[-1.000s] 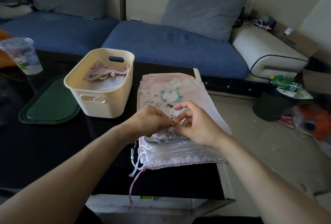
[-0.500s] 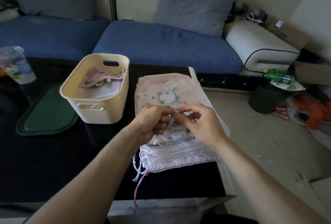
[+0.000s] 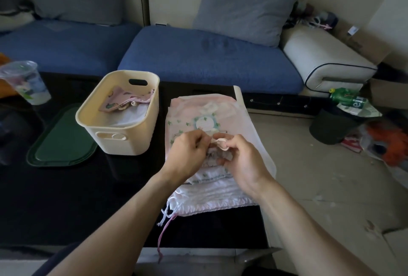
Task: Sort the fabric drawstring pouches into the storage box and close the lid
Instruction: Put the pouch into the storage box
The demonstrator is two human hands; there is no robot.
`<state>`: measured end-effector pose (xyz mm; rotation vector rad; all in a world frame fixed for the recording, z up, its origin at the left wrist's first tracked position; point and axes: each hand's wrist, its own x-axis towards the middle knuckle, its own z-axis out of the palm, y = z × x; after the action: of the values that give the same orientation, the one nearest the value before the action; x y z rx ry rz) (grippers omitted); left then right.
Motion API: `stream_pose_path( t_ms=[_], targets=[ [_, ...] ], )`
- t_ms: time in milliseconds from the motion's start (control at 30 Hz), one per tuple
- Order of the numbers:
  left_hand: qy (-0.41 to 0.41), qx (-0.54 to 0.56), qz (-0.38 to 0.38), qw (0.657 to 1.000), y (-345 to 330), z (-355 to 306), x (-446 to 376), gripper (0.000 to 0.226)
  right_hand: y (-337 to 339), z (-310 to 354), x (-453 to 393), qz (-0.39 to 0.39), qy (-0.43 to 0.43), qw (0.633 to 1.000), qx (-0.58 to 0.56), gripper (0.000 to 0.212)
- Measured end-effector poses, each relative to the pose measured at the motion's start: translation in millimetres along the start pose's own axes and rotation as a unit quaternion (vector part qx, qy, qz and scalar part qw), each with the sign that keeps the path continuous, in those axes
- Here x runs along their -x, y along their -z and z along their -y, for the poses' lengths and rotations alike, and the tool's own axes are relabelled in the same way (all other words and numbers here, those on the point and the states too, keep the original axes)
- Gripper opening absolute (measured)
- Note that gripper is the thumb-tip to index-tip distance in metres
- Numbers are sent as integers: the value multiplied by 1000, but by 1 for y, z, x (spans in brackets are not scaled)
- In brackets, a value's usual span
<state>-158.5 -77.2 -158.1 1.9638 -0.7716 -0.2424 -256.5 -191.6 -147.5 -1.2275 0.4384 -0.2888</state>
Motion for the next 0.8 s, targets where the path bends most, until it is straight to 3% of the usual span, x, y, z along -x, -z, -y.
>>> stream_pose_path(
  t_ms=[67,167,300,367,467,567,800],
  targets=[
    [18,2,5,1000,3,0,0,26,-2,5,-4,9,-31,997,-69,23],
    [25,-12,11,1000,8,-1,3,24,3,15,-13,-23,-39,994,-103,47],
    [0,-35,4,999,19,10,11,15,15,27,-16,-28,-66,964,-258,53],
    [-22,-57,20,998,24,13,15,16,19,26,-13,-37,-83,956,-277,52],
    [-43,-74,48,995,29,15,22,16,21,22,-8,-73,-77,984,-141,48],
    [-68,-99,95,988,31,15,29,21,25,19,0,-57,-51,996,-37,48],
    [-91,-196,140,966,46,12,45,35,18,17,15,-31,-1,979,203,41]
  ],
)
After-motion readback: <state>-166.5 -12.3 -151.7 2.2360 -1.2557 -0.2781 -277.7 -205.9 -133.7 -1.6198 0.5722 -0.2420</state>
